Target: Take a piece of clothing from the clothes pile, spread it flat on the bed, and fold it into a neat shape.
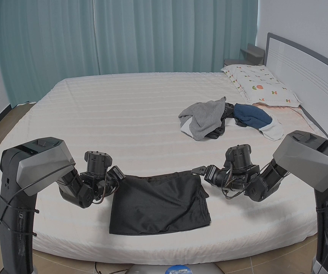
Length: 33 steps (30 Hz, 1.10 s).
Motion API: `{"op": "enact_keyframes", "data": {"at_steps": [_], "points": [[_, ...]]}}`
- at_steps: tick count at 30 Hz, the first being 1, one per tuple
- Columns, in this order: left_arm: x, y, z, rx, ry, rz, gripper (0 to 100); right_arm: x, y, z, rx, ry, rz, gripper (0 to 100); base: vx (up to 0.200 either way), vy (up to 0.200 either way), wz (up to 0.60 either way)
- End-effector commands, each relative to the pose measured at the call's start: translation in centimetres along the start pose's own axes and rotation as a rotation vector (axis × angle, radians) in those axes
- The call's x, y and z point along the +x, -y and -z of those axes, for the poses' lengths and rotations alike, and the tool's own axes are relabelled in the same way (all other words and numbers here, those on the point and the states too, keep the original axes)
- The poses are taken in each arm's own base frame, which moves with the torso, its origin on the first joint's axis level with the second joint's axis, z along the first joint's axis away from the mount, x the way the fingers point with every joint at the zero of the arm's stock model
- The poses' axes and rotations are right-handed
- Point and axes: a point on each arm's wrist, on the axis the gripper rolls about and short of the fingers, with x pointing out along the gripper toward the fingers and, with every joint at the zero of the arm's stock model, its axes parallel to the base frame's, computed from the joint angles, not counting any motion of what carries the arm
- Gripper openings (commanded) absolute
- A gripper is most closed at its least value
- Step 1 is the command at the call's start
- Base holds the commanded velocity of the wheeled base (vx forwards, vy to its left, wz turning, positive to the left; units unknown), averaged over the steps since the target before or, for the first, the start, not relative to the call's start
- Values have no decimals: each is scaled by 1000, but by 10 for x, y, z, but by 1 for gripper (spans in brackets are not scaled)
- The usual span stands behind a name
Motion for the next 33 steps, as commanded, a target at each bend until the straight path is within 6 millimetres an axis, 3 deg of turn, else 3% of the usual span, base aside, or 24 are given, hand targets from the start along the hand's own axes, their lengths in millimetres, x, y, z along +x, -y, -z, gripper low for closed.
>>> {"op": "enact_keyframes", "data": {"at_steps": [1,15,16,26,33], "points": [[-1,-4,1,-12,2,-10,0,16,-4,6,-21,-5,-21,100,0,0,0],[-1,-5,-1,-14,5,-13,0,25,-13,5,-44,10,-52,100,0,0,0],[-1,-5,0,-14,3,-13,0,26,-13,5,-45,11,-53,0,0,0,0],[-1,-6,0,-13,3,-13,0,31,-2,7,-82,3,-19,0,0,0,0],[-1,-8,2,-7,2,-24,0,27,-1,-9,-72,51,-16,0,0,0,0]]}}
